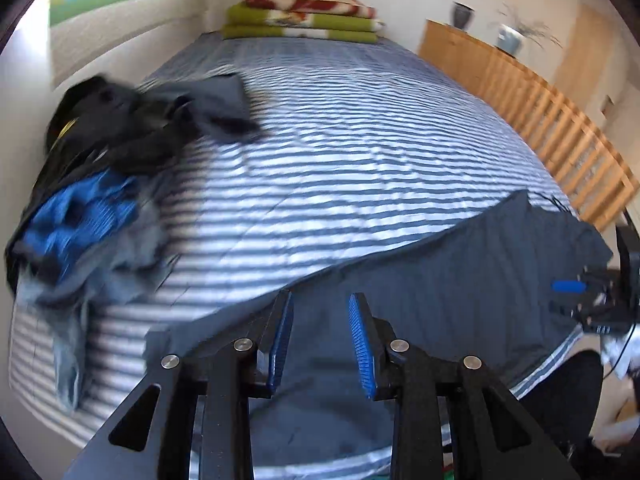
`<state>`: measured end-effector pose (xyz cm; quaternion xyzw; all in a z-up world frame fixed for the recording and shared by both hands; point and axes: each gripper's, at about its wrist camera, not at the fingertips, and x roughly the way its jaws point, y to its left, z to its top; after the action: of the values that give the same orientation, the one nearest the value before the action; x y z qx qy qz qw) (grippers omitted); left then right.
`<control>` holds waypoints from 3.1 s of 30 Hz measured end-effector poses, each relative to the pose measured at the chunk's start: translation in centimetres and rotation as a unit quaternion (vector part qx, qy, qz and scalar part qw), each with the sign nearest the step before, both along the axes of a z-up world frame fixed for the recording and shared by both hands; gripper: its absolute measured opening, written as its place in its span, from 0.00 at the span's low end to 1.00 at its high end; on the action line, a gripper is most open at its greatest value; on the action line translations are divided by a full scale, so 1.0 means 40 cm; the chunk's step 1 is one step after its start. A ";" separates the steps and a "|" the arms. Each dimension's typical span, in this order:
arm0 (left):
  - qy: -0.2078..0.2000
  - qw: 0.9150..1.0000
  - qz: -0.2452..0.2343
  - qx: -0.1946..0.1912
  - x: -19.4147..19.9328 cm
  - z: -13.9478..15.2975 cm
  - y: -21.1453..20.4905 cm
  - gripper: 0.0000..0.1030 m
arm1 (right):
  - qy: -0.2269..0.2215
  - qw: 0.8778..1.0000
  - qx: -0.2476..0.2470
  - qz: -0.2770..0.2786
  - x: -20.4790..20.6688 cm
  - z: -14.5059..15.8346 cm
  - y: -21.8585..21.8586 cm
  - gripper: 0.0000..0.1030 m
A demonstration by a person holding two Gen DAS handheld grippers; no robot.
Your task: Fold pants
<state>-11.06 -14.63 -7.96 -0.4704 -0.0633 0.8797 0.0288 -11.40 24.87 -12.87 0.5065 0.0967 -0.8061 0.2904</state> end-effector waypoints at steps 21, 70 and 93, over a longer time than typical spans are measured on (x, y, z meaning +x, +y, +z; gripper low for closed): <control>-0.041 0.980 0.147 0.125 0.207 -0.275 -0.349 0.62 | 0.025 0.994 0.036 0.103 0.216 0.025 -0.376 0.36; -0.074 0.991 0.098 0.044 0.178 -0.241 -0.281 0.57 | 0.036 0.962 0.177 0.203 0.287 -0.120 -0.425 0.02; -0.001 0.996 0.042 0.074 0.177 -0.282 -0.116 0.13 | -0.074 0.987 -0.086 0.113 0.060 0.109 -0.588 0.56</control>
<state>-3.98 -19.28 -19.26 -0.4647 -0.1481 0.8726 0.0262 -9.00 1.34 -8.51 0.5231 0.0620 -0.7338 0.4290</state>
